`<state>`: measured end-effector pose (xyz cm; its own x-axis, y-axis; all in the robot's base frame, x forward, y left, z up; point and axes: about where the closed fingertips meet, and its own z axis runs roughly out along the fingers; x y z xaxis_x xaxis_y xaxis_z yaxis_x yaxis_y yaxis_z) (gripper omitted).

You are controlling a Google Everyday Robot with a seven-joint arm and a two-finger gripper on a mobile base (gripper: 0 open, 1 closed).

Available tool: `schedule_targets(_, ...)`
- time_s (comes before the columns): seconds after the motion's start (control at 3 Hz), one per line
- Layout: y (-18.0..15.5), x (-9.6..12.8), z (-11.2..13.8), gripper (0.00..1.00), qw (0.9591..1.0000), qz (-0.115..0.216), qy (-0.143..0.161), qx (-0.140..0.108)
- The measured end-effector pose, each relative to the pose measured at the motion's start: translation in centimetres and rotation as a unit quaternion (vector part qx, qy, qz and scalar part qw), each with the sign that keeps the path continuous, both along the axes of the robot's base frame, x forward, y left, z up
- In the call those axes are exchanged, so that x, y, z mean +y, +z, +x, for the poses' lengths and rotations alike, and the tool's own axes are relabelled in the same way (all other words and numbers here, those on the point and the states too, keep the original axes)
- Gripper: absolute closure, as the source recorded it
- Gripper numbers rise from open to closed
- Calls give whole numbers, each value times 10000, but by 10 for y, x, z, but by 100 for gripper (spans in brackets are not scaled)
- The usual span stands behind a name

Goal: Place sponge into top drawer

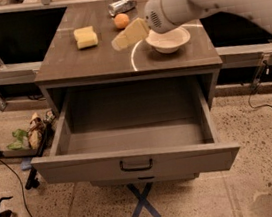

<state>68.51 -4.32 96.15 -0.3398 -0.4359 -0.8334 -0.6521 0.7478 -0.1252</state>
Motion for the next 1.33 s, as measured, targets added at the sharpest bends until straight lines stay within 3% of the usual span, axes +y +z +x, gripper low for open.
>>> schedule_targets(0.33,-3,56,39,0,9989,28,37,-457)
schedule_targets(1.0,-6,64,52,0,9988,137,-41,-467)
schedule_targets(1.33,-10,74,78,0,9985,239,-70,-494)
